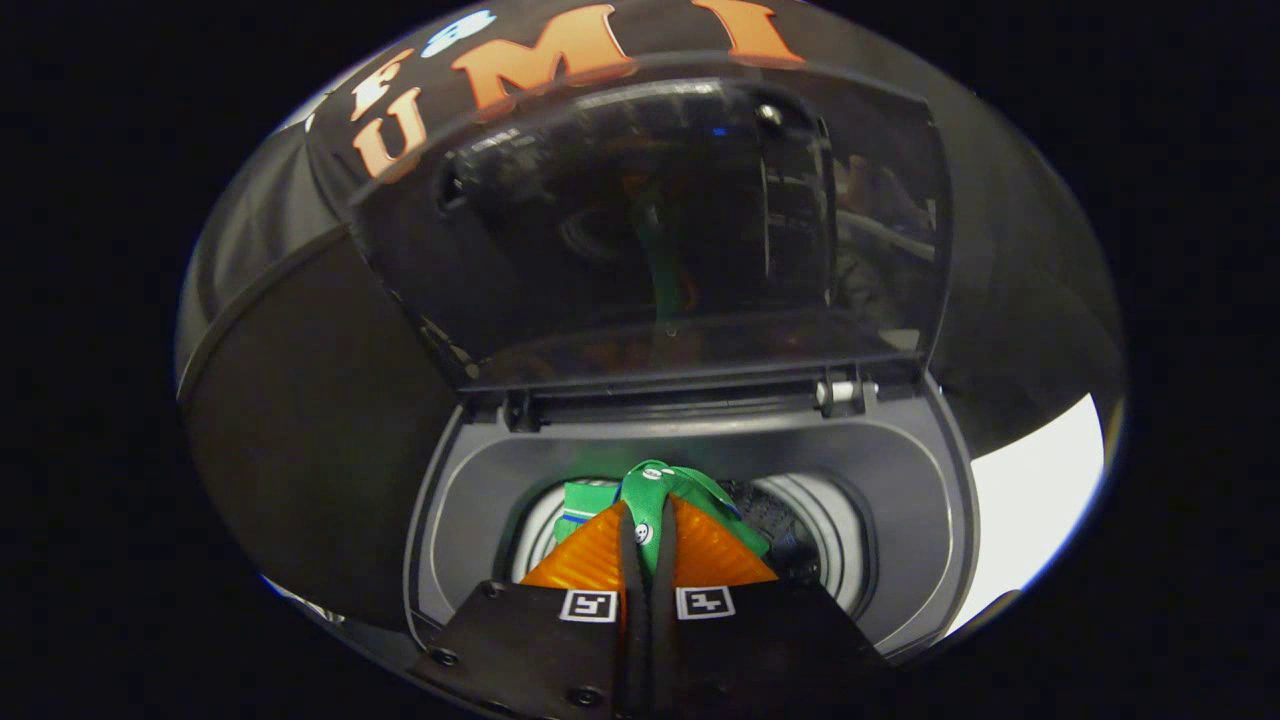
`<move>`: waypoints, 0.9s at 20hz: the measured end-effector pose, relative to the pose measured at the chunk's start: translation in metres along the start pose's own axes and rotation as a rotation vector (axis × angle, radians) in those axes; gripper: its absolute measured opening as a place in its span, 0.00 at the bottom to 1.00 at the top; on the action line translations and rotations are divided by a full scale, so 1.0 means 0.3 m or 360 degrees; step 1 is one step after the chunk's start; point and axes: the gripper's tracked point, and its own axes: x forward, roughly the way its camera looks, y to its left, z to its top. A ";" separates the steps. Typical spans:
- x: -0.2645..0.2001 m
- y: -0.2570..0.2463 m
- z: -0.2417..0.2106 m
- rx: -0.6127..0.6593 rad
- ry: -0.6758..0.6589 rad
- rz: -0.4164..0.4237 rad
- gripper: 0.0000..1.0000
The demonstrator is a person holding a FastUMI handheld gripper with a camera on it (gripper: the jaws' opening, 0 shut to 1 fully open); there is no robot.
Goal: Put the clothes into the washing machine and then close the washing machine lid.
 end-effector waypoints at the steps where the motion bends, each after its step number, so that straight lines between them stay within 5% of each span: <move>1: 0.027 -0.016 -0.015 0.0000 0.0029 -0.0033 0.08; 8: 0.112 -0.057 -0.143 -0.0088 0.0254 -0.0177 0.11; 16: 0.076 -0.047 -0.173 -0.0068 0.0262 -0.0177 0.99; 18: 0.045 -0.038 -0.158 -0.0074 0.0223 -0.0178 0.99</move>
